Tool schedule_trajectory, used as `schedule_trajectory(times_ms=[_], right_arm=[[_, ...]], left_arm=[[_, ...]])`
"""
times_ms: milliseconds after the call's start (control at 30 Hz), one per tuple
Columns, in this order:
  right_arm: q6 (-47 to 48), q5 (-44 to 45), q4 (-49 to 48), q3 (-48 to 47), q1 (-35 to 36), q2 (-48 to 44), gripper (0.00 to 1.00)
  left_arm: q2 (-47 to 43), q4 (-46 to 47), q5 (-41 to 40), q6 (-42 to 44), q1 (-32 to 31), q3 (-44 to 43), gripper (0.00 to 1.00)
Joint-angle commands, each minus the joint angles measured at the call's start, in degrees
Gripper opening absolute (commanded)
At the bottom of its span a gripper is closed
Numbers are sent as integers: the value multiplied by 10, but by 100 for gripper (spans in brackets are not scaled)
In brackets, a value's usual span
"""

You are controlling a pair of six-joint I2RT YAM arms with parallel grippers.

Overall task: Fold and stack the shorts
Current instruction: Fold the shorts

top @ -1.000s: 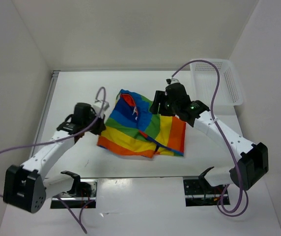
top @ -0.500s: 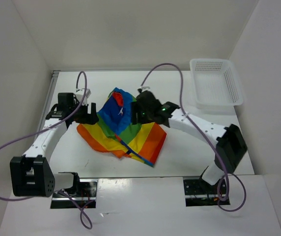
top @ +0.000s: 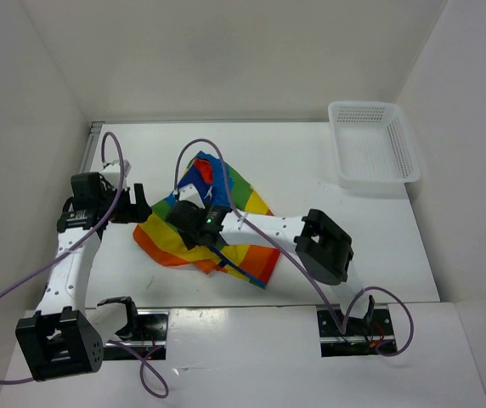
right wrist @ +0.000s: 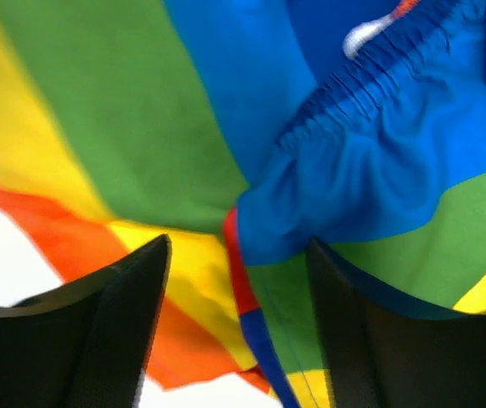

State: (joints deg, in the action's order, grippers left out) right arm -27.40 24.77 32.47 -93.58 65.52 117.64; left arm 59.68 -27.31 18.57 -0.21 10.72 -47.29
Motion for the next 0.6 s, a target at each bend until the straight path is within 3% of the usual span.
schedule_trajectory(times_ms=[0,33,67,133,167,233,467,567], right_arm=[[-12,74,19,-14,-4,13,61],[-19,79,19,-7,-4,13,55],[-24,95,19,-7,-10,13,40],[-32,108,24,-2,-16,-3,26],[-38,124,24,3,-16,-10,13],[-38,132,24,9,-22,-35,2],[-21,93,23,37,-59,-185,2],[3,13,17,49,-114,-269,2]], left_arm=[[-12,-6,24,2,11,4,86],[-12,-6,30,2,11,4,86],[-12,-6,30,2,11,4,86],[-18,-6,30,2,11,4,86],[-18,-6,37,2,11,4,86],[-18,-6,42,2,11,4,86],[-23,-6,54,2,11,21,86],[-23,-6,74,2,11,21,86]])
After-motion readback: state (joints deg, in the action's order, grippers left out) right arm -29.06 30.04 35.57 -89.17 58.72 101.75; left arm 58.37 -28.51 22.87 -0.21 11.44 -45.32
